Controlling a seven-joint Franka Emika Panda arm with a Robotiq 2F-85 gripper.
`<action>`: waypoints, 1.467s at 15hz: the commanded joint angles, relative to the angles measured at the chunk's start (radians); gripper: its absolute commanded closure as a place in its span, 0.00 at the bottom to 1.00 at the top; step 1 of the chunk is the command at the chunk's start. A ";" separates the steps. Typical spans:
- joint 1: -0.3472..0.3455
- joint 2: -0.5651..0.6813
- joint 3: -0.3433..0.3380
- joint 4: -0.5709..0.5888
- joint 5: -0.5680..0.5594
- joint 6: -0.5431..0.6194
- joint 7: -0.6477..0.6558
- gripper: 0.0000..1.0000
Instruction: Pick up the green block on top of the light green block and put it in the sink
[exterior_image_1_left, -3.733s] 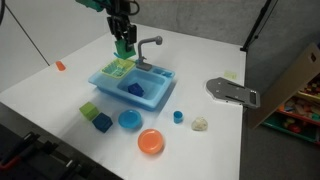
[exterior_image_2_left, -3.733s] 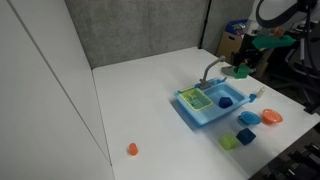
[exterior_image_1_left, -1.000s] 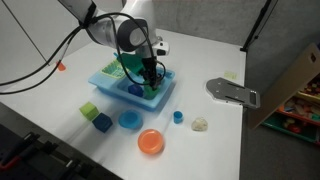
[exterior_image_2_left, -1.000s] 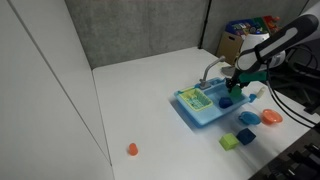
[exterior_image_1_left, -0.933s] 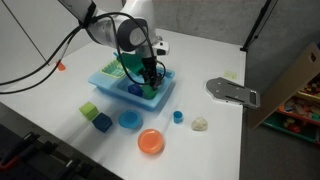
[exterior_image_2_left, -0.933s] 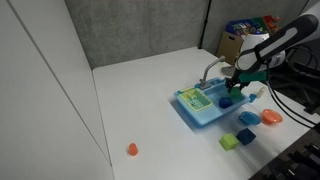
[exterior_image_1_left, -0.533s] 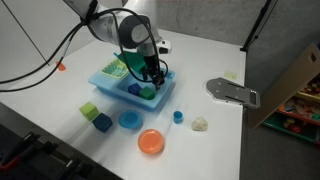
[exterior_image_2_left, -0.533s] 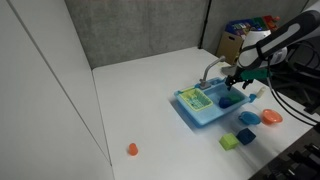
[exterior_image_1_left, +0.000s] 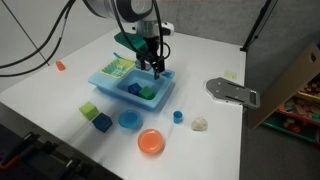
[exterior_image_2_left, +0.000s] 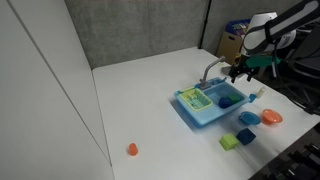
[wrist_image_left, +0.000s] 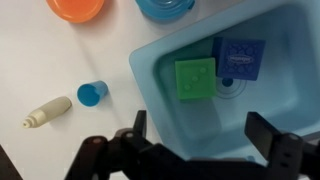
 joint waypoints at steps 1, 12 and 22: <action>-0.018 -0.072 0.030 0.006 0.019 -0.106 -0.062 0.00; 0.003 -0.286 0.042 -0.037 -0.010 -0.306 -0.075 0.00; 0.019 -0.561 0.060 -0.180 -0.033 -0.419 -0.085 0.00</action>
